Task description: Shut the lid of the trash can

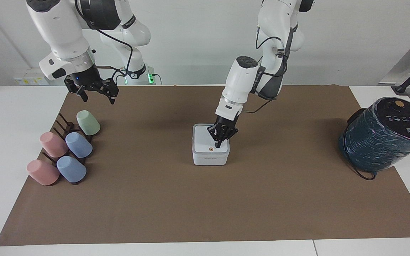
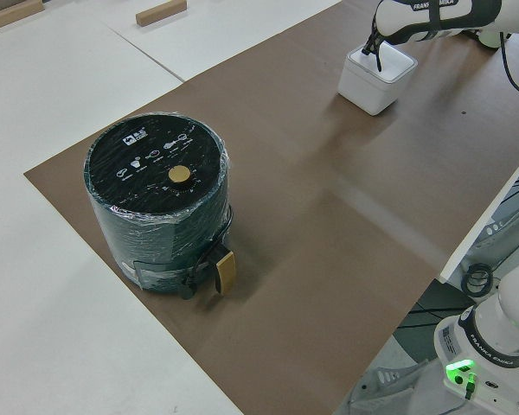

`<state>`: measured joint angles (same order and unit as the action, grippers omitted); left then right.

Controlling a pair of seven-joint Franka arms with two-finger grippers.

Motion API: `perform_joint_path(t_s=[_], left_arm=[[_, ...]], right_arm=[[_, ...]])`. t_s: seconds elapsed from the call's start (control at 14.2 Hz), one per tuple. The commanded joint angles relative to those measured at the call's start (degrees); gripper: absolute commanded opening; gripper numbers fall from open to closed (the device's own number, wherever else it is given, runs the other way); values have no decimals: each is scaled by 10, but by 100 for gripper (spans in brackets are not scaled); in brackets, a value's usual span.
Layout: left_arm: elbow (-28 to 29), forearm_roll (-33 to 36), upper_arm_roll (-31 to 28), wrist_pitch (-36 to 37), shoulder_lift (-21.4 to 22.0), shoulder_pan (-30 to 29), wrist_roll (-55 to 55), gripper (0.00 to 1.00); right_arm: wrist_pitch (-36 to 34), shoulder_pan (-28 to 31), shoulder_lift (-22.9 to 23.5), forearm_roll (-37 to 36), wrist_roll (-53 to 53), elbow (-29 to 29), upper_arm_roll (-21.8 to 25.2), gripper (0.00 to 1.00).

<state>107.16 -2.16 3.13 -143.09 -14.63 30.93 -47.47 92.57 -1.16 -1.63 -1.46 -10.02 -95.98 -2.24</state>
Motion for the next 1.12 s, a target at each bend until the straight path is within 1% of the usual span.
perform_joint_path(t_s=[0.0, 0.21, 0.28, 0.35, 0.49, 0.56, 0.7, 0.84, 0.91, 1.05], left_arm=[[-67, 7, 2, 101, -9, -23, 20, 0], [-97, 3, 5, 194, 13, -51, 61, 1], [-106, 3, 5, 232, 17, -61, 82, 1], [-123, 2, 5, 276, 22, -73, 110, 4], [-150, 2, 5, 361, 30, -98, 172, 5], [-153, 0, 5, 391, 42, -113, 201, 5], [-151, -12, -1, 441, 83, -145, 272, 6], [-151, -12, -1, 500, 115, -189, 358, 9], [-152, -12, -2, 526, 129, -210, 400, 13], [-151, -11, -2, 561, 144, -246, 464, 20]], right_arm=[[-3, 2, -6, 4, 12, -6, 2, 100], [-3, 1, -6, 5, 12, -6, 2, 100], [-3, 1, -6, 4, 11, -6, 2, 100], [-3, 2, -6, 4, 12, -6, 2, 100], [-3, 2, -6, 4, 12, -6, 2, 100], [-3, 1, -6, 4, 11, -6, 2, 100], [-3, 2, -6, 4, 12, -6, 2, 100], [-3, 2, -6, 4, 12, -6, 2, 100], [-3, 2, -6, 4, 12, -6, 2, 100], [-3, 2, -6, 4, 11, -6, 2, 100]])
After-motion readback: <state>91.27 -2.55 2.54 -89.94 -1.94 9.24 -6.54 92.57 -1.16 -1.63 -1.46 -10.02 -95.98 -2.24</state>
